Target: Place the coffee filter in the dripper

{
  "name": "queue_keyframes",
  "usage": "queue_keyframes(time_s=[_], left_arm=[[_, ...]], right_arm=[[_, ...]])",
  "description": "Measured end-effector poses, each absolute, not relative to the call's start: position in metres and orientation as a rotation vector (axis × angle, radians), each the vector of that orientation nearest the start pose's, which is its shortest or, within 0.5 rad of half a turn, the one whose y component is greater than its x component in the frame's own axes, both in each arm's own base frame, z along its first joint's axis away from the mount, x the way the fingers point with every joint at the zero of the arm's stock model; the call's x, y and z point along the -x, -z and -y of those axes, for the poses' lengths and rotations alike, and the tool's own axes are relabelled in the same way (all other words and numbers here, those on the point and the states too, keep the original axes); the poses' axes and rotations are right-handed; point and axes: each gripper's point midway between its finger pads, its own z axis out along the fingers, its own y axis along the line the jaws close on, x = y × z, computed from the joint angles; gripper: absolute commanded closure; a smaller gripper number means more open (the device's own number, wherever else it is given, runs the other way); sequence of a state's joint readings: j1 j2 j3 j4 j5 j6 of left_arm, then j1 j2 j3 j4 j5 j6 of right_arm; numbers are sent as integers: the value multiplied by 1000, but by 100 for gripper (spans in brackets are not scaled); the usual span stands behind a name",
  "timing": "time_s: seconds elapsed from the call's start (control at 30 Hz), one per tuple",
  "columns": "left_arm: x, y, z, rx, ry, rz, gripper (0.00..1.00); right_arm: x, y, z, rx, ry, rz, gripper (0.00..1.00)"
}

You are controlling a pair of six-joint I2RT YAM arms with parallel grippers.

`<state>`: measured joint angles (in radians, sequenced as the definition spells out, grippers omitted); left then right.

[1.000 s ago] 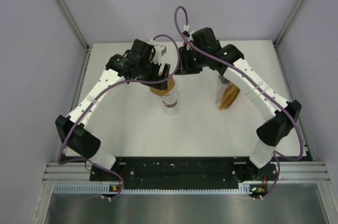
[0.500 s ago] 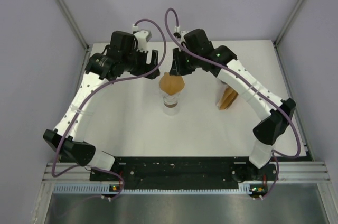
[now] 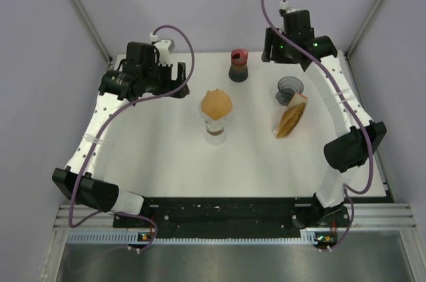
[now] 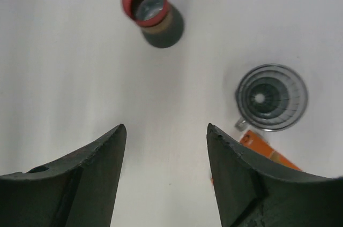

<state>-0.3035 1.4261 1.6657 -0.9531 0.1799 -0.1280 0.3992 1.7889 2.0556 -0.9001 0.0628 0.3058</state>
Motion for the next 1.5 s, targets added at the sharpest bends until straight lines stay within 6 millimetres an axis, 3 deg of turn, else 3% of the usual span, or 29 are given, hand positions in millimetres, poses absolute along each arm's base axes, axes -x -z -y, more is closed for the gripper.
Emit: queue_keyframes(time_s=[0.1,0.17,0.33,0.5,0.73,0.8,0.93,1.0,1.3,1.4,1.5], left_arm=[[-340,-300,139,-281,428,-2279,7],[-341,-300,137,-273,427,-2280,7],[-345,-297,127,-240,415,-2286,7],[-347,-291,117,-208,405,-2302,7],[-351,-288,116,-199,426,-2309,8],[-352,-285,117,-201,436,-2316,7],[-352,-282,119,-206,450,-2325,7],[-352,-282,119,-206,453,-2325,8],[-353,-282,116,-196,453,-2326,7],[-354,-282,114,-190,452,-2325,7],[-354,-283,113,-187,453,-2325,7]], right_arm=[[-465,-302,-149,4,-205,-2226,28],[-482,-292,-146,15,-172,-2233,26],[-541,-271,-169,31,-203,-2194,25],[-590,-226,-188,-41,-292,-2176,35],[-628,-161,-212,-140,-434,-2175,50],[-635,-148,-218,-164,-466,-2168,59],[-643,-137,-224,-212,-507,-2155,79],[-644,-139,-226,-208,-511,-2145,100],[-635,-140,-218,-160,-435,-2156,100],[-615,-140,-208,-128,-371,-2203,100],[-581,-141,-194,-88,-303,-2268,100]])
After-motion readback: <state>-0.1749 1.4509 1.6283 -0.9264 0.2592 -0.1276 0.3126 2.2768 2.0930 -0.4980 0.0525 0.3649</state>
